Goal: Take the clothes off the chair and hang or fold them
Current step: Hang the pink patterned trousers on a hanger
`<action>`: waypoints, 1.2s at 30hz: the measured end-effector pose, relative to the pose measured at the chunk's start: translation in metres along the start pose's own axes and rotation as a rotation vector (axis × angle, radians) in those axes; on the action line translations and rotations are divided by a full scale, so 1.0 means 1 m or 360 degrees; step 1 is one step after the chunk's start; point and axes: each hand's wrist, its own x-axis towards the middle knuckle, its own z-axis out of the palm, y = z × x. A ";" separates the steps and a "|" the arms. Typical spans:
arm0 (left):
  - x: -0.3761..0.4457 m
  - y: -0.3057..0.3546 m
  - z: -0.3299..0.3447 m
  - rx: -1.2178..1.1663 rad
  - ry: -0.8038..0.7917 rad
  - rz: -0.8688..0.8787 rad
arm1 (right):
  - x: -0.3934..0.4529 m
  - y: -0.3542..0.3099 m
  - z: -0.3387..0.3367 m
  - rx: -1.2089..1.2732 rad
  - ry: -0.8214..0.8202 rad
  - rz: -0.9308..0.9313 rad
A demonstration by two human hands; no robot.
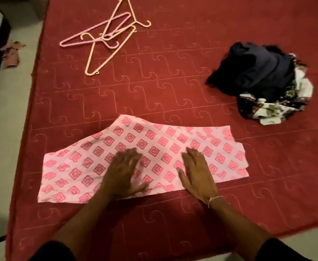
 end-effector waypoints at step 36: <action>0.029 0.130 0.014 0.0292 0.0198 0.0401 | -0.104 0.140 -0.067 -0.0586 0.0323 -0.0133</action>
